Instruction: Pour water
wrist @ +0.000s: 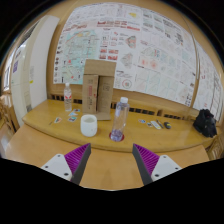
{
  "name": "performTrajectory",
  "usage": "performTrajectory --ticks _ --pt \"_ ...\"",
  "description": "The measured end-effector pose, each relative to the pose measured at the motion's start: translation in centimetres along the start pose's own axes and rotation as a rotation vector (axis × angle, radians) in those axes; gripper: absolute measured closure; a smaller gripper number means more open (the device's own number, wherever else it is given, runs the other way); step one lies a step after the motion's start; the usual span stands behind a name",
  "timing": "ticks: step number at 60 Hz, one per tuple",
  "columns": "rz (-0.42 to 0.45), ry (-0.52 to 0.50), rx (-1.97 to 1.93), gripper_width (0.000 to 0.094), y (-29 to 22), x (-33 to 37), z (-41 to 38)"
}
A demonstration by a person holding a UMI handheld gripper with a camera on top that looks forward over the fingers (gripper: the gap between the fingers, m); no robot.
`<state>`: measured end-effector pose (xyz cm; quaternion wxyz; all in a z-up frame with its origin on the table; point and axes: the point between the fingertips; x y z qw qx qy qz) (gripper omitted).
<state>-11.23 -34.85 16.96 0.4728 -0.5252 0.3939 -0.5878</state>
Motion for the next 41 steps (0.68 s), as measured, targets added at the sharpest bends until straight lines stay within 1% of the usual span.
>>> performTrajectory --ticks 4,9,18,23,29,41 --pt "-0.005 0.024 0.009 0.0087 0.3 4.0 -0.6" --pt "-0.013 0.022 0.007 0.009 0.6 7.9 -2.0" --pt "-0.011 0.018 -0.017 0.009 0.4 12.5 -3.7" --pt "-0.005 0.025 -0.041 0.0091 0.1 13.7 -4.1" --pt "0.022 0.031 -0.039 0.0091 -0.6 14.4 -4.1" --pt "0.029 0.045 -0.037 0.0088 -0.6 14.7 -3.4"
Point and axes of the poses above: the point between the fingertips, and its own axes, seen from behind it with the camera up: z to the right, y down, x backward, against the way the camera looks, and after that the axes turned 12 degrees about z, right-handed
